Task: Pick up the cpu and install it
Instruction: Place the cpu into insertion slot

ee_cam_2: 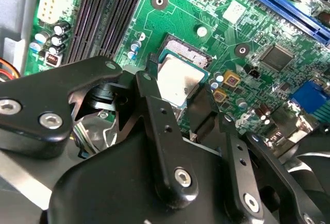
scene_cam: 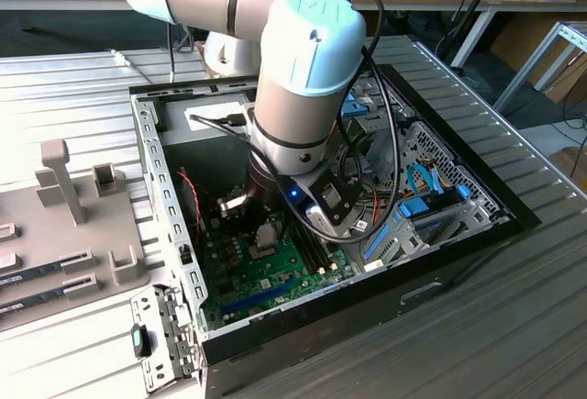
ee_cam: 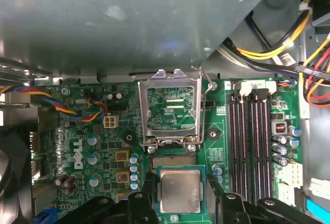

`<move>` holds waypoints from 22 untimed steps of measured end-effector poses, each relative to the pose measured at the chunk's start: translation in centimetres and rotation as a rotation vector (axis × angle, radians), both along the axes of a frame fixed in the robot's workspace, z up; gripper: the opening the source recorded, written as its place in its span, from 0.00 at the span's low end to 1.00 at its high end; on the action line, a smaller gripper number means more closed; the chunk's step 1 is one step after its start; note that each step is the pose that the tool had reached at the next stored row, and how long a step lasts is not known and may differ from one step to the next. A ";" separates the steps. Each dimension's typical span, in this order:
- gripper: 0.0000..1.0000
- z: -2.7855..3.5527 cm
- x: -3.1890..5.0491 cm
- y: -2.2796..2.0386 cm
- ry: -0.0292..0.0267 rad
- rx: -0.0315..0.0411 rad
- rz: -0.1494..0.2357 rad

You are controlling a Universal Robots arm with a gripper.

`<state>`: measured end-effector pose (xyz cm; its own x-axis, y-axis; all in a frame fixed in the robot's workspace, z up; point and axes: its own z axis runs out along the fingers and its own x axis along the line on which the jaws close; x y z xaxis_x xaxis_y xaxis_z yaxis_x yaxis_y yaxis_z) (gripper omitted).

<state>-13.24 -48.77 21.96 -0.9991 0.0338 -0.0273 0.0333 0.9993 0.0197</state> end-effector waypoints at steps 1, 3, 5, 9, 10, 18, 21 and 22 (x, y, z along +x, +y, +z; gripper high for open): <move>0.47 -0.08 0.00 0.00 0.0000 -0.0001 0.004; 0.47 -0.28 -0.02 -0.01 0.0001 -0.0001 0.005; 0.47 -0.41 -0.04 -0.04 0.0001 -0.0001 0.005; 0.47 -0.84 -0.05 -0.10 0.0000 -0.0002 0.005; 0.47 -1.04 -0.06 -0.12 0.0000 -0.0003 0.005; 0.47 -1.76 -0.21 -0.24 0.0001 -0.0021 0.005; 0.47 -1.91 -0.24 -0.27 0.0002 -0.0026 0.005; 0.47 -1.95 -0.24 -0.27 0.0002 -0.0030 0.005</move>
